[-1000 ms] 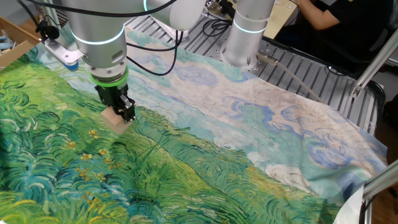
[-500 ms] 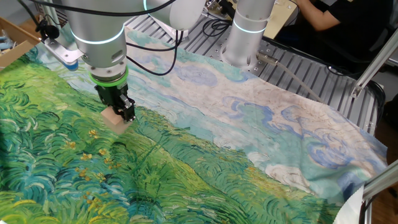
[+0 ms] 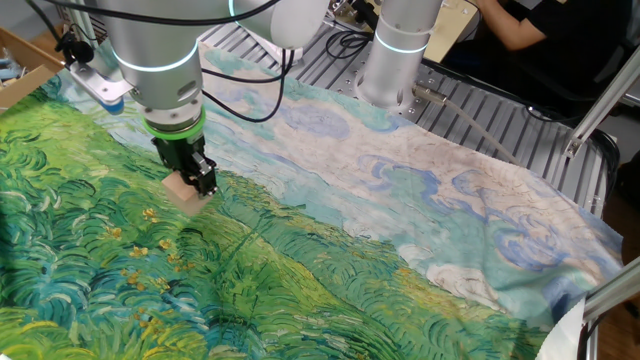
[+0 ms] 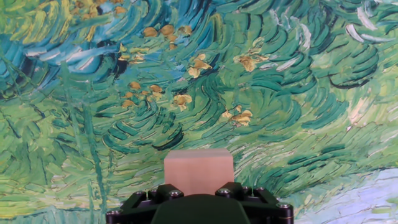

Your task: Pick up the small block on the left and move it to the right

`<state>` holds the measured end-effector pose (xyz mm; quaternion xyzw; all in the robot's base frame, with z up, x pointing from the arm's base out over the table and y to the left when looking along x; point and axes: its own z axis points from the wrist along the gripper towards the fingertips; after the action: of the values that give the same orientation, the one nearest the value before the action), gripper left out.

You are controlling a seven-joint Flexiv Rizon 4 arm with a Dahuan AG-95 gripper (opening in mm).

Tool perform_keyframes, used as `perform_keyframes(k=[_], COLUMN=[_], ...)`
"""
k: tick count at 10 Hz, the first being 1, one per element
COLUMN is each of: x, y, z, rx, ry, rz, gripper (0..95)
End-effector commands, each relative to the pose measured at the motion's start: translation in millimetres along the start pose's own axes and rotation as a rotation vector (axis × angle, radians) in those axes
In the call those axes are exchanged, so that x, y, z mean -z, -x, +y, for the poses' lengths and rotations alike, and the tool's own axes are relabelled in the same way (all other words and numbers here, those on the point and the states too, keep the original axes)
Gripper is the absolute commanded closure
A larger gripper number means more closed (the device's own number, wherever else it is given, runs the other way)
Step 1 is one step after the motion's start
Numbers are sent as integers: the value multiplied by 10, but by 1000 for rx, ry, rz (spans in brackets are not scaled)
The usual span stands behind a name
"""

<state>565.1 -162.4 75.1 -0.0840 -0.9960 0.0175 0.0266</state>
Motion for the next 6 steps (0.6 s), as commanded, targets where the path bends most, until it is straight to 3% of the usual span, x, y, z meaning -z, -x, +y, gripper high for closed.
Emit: perform_keyframes(k=[1,6], x=[2,2], y=[-1,-1], z=[0,0], rx=[2,14], ry=[0,-3], rz=[2,1], gripper=[950,950])
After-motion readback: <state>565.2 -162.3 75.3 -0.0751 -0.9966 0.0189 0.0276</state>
